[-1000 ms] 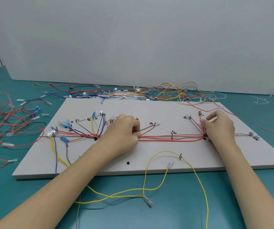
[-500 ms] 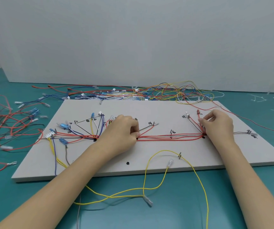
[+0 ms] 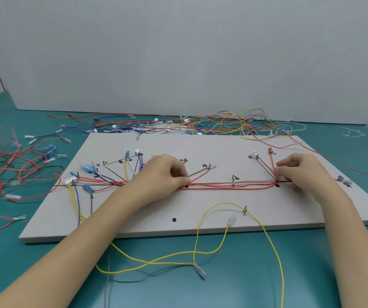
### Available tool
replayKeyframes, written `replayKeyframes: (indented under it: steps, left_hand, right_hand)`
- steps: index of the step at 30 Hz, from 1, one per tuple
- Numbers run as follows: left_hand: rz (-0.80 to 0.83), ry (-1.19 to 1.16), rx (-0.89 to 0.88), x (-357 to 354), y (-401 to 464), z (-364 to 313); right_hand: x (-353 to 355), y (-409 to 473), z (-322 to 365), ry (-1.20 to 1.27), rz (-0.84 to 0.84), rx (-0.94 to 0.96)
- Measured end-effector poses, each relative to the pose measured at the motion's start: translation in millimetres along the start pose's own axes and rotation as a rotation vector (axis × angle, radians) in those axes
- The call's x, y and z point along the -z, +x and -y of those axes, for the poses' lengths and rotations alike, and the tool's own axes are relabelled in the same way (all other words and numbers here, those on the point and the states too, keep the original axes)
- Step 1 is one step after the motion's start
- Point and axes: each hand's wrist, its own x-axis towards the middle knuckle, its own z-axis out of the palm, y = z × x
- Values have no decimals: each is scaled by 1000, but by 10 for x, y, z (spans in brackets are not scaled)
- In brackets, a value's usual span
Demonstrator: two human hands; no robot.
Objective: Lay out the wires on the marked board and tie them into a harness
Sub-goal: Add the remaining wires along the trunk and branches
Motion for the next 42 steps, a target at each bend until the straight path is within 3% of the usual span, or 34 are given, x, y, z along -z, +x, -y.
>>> replayKeyframes:
  steps: [19, 23, 34, 42]
  left_hand:
    - [-27, 399, -251, -300, -83, -101]
    - [-19, 381, -248, -314, -66, -84]
    - [-8, 319, -221, -331, -53, -48]
    - [-12, 302, -225, -336, -51, -42]
  right_hand:
    - [22, -39, 16, -64, 99, 65]
    - [55, -38, 6, 55, 34, 19]
    - [-4, -1, -24, -34, -44, 81]
    - [-26, 38, -24, -31, -61, 12]
